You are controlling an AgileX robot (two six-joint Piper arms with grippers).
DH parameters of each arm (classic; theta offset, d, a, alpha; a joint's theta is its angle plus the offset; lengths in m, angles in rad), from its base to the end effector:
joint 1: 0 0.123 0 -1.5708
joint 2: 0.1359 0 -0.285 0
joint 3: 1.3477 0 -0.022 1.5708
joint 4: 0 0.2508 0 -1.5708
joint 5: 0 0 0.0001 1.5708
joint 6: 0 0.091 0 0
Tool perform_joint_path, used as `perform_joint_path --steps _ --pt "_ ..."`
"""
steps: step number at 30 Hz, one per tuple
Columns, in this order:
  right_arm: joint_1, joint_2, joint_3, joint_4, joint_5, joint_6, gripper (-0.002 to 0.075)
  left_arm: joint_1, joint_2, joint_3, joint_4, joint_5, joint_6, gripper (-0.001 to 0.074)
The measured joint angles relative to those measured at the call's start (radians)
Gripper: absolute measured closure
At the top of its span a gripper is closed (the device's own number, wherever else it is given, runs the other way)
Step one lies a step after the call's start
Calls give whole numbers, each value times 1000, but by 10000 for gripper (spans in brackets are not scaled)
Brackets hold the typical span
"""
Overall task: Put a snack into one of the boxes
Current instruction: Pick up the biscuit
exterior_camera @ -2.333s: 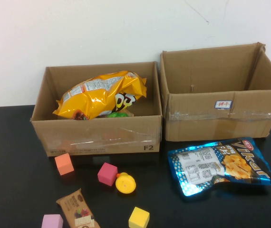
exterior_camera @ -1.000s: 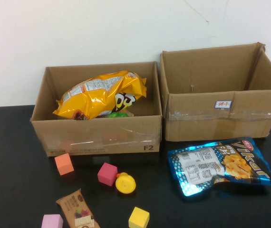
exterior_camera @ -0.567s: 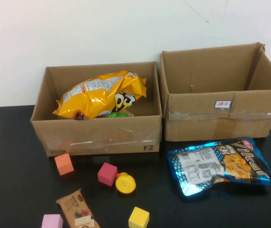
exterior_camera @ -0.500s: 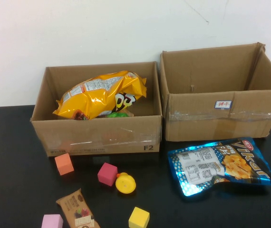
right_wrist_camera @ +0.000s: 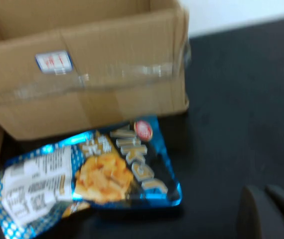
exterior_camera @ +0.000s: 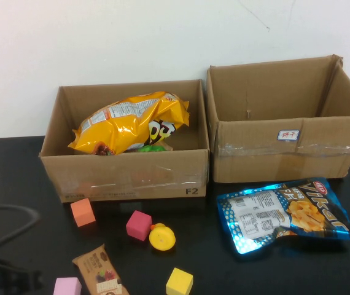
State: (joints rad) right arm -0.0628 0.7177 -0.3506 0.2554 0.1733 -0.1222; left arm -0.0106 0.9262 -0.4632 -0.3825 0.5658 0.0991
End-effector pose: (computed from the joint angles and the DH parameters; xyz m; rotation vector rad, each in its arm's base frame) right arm 0.1417 -0.0049 0.2502 0.1663 2.0122 0.0863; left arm 0.1571 -0.0199 0.2300 -0.1841 2.4797 -0.3512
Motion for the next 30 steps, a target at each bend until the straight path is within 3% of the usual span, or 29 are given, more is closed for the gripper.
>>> perform_joint_path --steps 7,14,17,21,23,26,30 --pt "1 51 0 32 -11 0 727 -15 344 -104 -77 21 134 736" --pt "2 51 0 57 -11 -2 727 -150 605 -287 -49 -59 76 714" --pt "2 51 0 64 -11 -2 727 -205 718 -369 -38 -40 56 600" --pt "2 51 0 66 -11 -2 727 -243 850 -486 -24 29 23 236" --pt "2 51 0 68 -11 -2 727 -245 906 -542 -8 67 -5 130" --pt "2 51 0 68 -11 -2 727 -245 982 -605 76 118 -92 68" --pt "2 51 0 68 -11 -2 727 -245 1030 -632 199 147 -217 47"
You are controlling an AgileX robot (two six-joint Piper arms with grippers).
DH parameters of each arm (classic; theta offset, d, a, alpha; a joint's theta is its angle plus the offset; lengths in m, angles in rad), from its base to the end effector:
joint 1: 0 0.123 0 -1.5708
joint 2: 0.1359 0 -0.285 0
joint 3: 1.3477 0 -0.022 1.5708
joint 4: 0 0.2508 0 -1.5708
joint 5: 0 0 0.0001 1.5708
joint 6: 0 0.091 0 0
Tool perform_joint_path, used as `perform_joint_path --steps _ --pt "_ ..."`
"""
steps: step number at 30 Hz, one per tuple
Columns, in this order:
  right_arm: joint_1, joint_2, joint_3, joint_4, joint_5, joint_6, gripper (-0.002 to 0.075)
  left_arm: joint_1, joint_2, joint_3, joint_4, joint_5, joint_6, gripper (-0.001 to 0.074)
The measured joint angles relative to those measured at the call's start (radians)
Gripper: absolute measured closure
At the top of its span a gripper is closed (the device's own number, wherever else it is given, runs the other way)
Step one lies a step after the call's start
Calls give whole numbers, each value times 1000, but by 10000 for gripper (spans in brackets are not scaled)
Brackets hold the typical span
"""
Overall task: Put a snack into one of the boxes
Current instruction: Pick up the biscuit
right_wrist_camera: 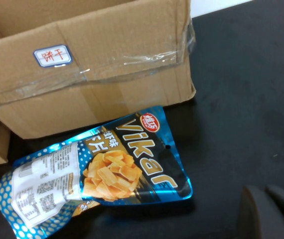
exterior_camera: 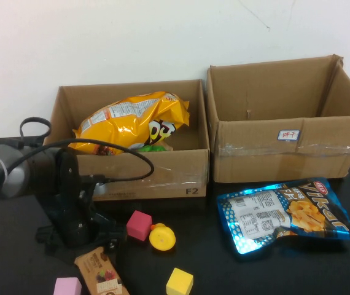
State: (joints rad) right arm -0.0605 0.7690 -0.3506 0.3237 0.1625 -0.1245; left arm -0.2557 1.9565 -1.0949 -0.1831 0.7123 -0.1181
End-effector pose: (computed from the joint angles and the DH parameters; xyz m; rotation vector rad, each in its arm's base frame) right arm 0.1486 -0.0043 0.2439 0.2307 2.0453 0.1364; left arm 0.3310 -0.0977 0.1205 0.0060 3.0752 -0.2137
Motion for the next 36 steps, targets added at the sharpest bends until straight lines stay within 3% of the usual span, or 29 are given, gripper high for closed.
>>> perform_joint_path --steps 14,26,36 --pt "0 0 0 44 0 0 727 0 95 -4 -37 7 -59 42" --pt "0 0 0 76 6 0 727 0 103 -6 -163 -81 56 44" --pt "0 0 0 80 8 0 727 -31 109 -12 -142 -75 89 125"
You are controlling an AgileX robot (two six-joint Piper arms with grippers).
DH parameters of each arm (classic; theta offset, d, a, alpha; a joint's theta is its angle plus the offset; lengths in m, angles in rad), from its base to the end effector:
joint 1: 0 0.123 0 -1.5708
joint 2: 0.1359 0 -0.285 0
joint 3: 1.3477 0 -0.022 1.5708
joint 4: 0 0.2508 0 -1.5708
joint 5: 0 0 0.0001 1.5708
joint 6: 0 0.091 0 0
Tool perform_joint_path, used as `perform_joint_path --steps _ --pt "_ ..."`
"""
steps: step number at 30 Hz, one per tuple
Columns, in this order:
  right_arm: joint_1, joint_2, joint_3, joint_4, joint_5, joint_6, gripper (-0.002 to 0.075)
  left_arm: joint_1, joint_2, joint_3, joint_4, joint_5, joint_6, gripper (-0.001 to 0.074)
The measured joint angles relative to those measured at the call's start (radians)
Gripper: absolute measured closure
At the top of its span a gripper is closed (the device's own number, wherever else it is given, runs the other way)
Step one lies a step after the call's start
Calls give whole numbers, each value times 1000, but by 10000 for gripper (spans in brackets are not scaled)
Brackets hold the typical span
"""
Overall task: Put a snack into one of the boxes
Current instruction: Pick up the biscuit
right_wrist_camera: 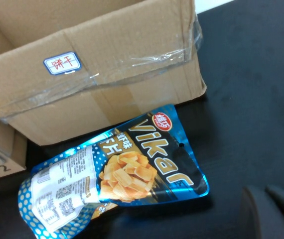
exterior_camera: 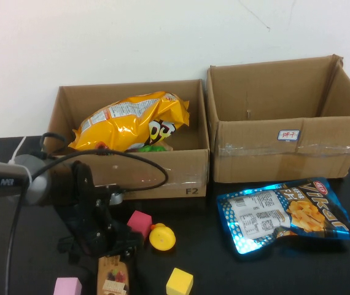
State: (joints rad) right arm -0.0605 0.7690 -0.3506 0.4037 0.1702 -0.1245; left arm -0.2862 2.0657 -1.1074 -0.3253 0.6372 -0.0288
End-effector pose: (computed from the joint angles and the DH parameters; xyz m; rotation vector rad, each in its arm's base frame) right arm 0.1485 -0.0029 0.2437 0.3027 2.0413 0.2005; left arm 0.3349 -0.1166 0.0865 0.0017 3.0953 -0.3236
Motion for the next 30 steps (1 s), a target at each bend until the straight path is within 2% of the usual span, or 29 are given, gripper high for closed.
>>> perform_joint_path --steps 3,10,17,30 --pt "0 0 0 1 2 0 727 -12 2 -2 21 0 0 143" --pt "0 0 0 1 8 0 727 -41 5 -2 110 1 -42 251" --pt "0 0 0 1 12 0 727 -63 6 -2 157 2 -76 293" --pt "0 0 0 1 12 -1 727 -69 6 -13 153 60 -66 296"
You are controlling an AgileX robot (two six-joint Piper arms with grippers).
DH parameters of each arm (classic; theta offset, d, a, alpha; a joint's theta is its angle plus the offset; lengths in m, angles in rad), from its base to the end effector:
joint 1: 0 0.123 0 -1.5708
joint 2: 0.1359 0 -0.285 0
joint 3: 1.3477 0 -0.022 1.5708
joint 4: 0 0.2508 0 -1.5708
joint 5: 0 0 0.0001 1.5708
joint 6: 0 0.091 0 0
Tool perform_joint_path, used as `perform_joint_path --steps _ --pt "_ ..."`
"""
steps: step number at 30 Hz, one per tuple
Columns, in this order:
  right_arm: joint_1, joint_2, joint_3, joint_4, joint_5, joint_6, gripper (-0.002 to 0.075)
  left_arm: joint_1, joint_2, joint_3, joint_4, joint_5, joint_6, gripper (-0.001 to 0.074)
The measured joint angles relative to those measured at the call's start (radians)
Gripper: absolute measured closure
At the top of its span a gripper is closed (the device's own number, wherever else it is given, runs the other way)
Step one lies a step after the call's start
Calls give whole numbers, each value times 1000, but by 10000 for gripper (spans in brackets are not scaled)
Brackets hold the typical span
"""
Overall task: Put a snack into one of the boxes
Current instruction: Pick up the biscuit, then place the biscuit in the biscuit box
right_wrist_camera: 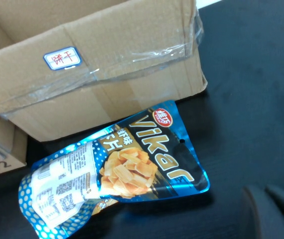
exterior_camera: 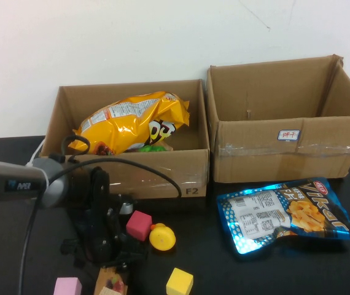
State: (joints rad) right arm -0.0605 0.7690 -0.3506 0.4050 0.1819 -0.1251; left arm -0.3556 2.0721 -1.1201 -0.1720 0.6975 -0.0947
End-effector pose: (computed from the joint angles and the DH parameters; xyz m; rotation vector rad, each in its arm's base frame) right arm 0.1481 -0.0024 0.2429 0.3018 2.0524 0.2048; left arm 0.3249 -0.1314 0.0851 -0.2018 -3.1138 0.1719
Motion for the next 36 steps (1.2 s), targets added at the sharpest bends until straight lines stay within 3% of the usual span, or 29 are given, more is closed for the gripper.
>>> perform_joint_path --steps 5,16,22,28,36 --pt "0 0 0 0 0 -2 727 -7 -24 -58 -2 83 28 296" --pt "0 0 0 0 -3 -4 727 -13 -137 -341 -198 322 254 296" --pt "0 0 0 0 -3 -6 727 -21 -137 -485 -243 365 278 296" --pt "0 0 0 0 -3 -8 727 -21 -137 -630 -357 316 342 296" --pt "0 0 0 2 -3 -8 727 -91 -103 -785 -554 16 557 296"
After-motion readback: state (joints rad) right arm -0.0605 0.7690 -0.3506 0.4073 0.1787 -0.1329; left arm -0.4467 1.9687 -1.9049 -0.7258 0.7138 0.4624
